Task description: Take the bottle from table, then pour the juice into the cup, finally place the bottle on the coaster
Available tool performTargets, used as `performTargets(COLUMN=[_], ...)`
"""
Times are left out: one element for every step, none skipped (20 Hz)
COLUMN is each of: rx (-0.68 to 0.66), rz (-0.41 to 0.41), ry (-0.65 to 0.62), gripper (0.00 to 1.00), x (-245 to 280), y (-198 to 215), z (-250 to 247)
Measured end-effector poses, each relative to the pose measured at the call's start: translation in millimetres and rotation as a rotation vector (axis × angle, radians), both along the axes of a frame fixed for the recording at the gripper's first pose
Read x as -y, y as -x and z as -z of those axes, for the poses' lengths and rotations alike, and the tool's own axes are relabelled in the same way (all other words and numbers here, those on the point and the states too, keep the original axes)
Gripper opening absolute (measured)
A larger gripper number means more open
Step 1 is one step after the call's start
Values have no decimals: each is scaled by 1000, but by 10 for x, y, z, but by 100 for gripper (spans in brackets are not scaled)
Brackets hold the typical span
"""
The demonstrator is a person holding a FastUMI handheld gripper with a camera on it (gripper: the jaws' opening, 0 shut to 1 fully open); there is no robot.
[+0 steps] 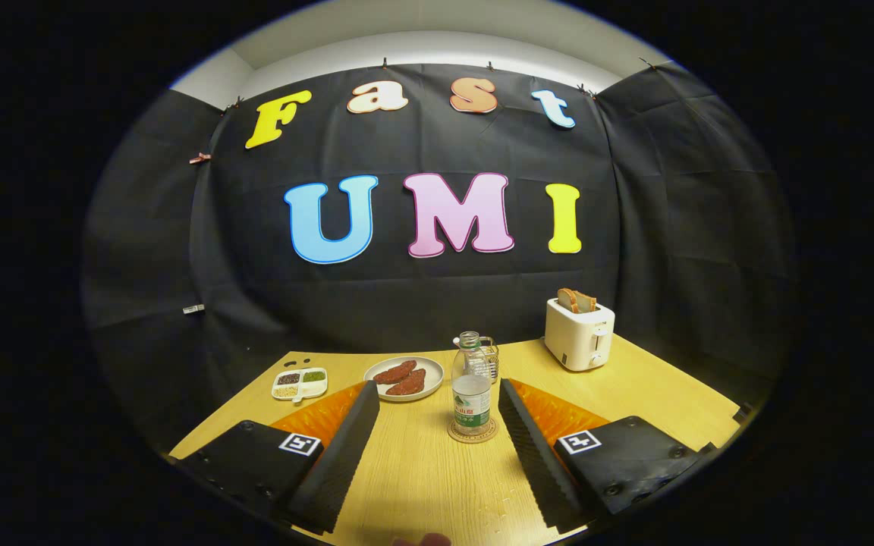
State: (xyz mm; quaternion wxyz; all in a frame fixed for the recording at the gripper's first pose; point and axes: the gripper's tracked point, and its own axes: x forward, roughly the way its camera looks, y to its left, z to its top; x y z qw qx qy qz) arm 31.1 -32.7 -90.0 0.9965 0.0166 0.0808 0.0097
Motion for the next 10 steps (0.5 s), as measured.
performTargets(rx=[-1, -1, -3, -6, -5, -3, -2, -2, -3, -3], rz=[-3, -5, -11, -13, -17, -18, -17, -17, -18, -18], ry=[-1, 2, 7, 12, 16, 16, 13, 7, 0, -4], gripper=[97, 97, 97, 98, 99, 99, 100, 100, 100, 100], x=[23, 45, 58, 84, 99, 119, 135, 144, 94, 104], y=[17, 33, 44, 58, 58, 50, 44, 32, -25, -59], z=[-21, -34, -45, -36, -48, -60, -72, -74, -101, -97])
